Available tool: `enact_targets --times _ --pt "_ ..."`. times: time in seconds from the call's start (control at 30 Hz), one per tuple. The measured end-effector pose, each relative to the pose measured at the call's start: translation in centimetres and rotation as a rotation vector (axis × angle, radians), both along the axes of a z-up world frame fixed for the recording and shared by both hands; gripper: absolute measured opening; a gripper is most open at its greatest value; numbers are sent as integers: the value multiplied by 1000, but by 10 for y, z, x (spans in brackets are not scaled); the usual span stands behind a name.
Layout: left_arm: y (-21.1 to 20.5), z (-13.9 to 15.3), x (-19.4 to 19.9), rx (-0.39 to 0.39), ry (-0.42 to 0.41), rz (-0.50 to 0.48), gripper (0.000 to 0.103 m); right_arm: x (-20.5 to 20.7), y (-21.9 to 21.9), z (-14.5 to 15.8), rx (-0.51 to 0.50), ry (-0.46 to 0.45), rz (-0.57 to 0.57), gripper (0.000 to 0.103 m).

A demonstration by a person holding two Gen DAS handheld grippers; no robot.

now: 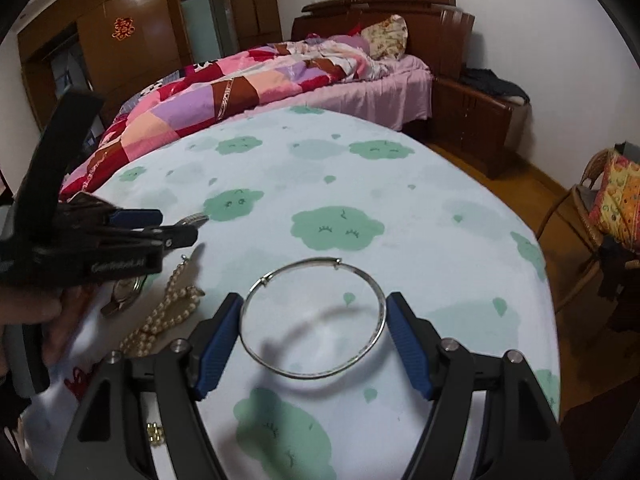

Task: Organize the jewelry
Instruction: 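Grasp the silver bangle with the right gripper while the left gripper holds the watch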

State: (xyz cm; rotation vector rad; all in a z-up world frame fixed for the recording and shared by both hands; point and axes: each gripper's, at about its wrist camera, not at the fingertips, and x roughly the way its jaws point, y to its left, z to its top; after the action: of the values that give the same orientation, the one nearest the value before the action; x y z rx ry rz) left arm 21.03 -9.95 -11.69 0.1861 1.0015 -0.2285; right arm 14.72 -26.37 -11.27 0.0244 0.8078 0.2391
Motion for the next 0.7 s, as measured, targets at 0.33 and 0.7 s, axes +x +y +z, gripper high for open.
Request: enact_targets --times 0.33,0.7 --pt "2 -5 5 -24 48 -15 16 -2 9 -2 -50 -9 14 74" --pt "17 19 -15 -93 2 -4 14 -13 6 7 -26 -66 19 74"
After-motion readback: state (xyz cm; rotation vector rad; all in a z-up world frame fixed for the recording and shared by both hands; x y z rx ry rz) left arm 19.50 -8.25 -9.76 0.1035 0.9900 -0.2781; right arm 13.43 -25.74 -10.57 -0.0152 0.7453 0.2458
